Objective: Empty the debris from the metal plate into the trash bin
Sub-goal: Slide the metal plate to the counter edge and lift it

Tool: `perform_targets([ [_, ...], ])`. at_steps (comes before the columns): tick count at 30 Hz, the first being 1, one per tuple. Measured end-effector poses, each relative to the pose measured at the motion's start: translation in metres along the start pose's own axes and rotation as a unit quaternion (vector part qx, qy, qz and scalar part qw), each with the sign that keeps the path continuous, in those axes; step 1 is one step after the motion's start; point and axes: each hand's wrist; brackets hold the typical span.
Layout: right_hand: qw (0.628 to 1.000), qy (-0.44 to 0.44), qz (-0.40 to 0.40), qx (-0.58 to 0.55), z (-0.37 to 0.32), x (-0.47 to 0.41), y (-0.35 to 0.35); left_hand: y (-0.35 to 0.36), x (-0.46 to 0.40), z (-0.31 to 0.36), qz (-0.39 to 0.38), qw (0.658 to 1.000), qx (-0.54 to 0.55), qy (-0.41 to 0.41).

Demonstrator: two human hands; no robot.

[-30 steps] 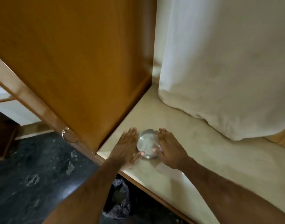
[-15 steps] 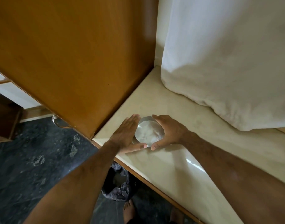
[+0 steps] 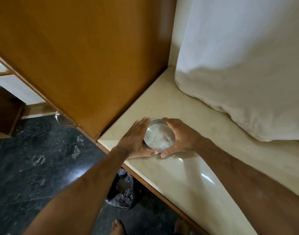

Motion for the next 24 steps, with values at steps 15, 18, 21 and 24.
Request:
perform_targets([
  [15,0.995,-0.046,0.078,-0.035,-0.087,0.007,0.018,-0.041,0.084,-0.009,0.051,0.998,0.042,0.011],
  [18,0.994,-0.088,0.055,-0.040,-0.131,0.006,0.039,-0.037,0.137,-0.030,0.082,0.996,0.042,0.006],
  [21,0.992,-0.116,0.024,-0.038,-0.174,-0.002,0.079,-0.021,0.195,-0.054,0.111,0.993,0.040,-0.020],
  [24,0.992,-0.118,0.005,-0.045,-0.194,-0.014,0.128,0.008,0.231,-0.090,0.100,0.993,0.039,-0.051],
])
Point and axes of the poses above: each hand's wrist, its own x-axis away from the middle knuckle, its own y-axis out of the palm, z = x × y, and after that the axes turned 11 degrees about -z, right-handed
